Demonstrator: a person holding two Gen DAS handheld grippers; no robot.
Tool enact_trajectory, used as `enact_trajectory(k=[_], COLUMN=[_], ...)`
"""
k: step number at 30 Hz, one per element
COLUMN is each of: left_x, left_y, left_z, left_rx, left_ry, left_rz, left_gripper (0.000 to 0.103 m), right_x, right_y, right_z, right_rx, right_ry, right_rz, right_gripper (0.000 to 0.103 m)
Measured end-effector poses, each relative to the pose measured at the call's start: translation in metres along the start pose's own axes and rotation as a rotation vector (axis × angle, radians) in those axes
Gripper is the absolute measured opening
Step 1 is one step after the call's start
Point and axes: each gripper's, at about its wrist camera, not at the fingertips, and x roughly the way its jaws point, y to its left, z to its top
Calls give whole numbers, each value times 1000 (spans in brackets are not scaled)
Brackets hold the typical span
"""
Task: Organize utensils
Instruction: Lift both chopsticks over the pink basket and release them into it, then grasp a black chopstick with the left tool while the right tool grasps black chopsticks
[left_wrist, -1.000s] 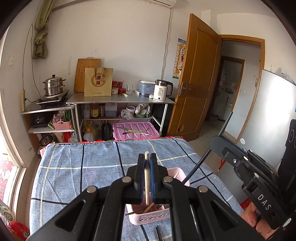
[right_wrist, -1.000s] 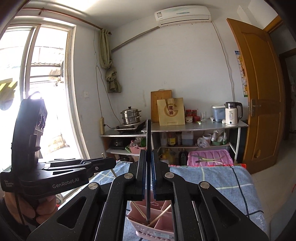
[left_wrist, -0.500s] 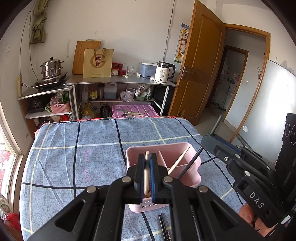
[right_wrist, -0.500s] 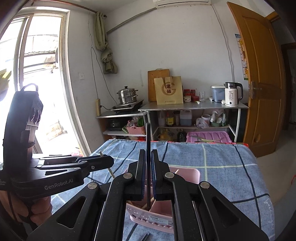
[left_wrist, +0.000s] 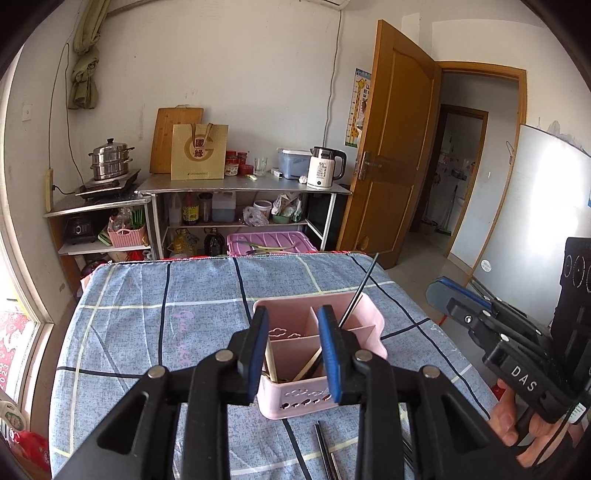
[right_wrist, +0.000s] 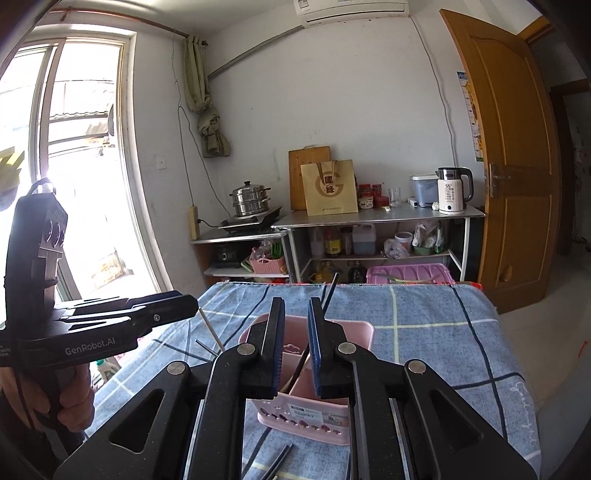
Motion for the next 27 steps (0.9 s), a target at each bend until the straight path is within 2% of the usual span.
enact_trajectory(k=[6,13,20,27], left_x=[-26,-37,-25,7], left_y=[-9,-20,-25,-20], left_z=[-11,-42,-85,-133], left_rx=[6,15,13,-28], left_ry=[-35,-10,80,217], left_rz=[-26,-45,-67,-63], left_gripper=[31,31,31,31], right_x=[-23,-46,-55,-40], right_y=[-2,-11,-19,-34], right_z=[-11,-31,-61,-104], right_rx=[5,33,57,65], right_ry=[0,23,89,228], right_rz=[-8,-19,-21,-44], right_gripper=[12,13,13,13])
